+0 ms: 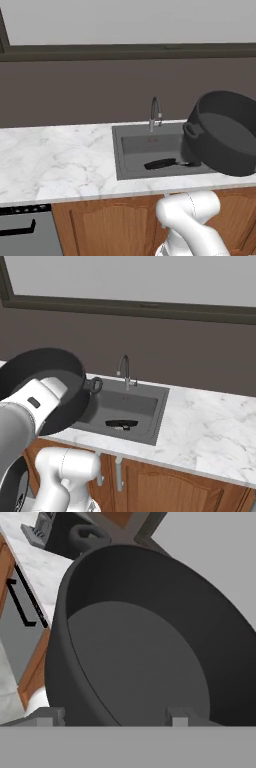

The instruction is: Move the pot and pan from the stove into the sink.

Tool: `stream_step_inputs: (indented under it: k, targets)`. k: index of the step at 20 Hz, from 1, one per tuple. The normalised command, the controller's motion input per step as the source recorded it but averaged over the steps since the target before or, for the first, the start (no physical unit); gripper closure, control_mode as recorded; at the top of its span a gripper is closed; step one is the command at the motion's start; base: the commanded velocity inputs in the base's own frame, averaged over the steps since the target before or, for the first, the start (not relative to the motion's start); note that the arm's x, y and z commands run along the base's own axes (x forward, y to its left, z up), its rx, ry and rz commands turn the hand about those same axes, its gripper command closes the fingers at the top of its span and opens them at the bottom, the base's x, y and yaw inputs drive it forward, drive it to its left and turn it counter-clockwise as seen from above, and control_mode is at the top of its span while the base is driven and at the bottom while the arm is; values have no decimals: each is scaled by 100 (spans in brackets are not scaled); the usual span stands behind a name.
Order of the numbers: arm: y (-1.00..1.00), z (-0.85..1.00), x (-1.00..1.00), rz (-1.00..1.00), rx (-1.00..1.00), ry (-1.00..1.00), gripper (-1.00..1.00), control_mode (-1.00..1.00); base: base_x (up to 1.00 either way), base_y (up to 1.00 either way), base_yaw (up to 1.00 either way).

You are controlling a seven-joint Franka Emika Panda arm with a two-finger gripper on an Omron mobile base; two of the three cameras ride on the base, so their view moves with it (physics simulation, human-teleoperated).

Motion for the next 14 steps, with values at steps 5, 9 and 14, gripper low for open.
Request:
stream_step_inputs:
  k: [5,9,14]
  targets:
    - [0,-17,23,0,-7,18,100,-100,0,0,0]
    - [2,-18,15,1,-11,26,100,-100,0,0,0]
    - [0,-12,12,1,-6,22,100,-100,0,0,0]
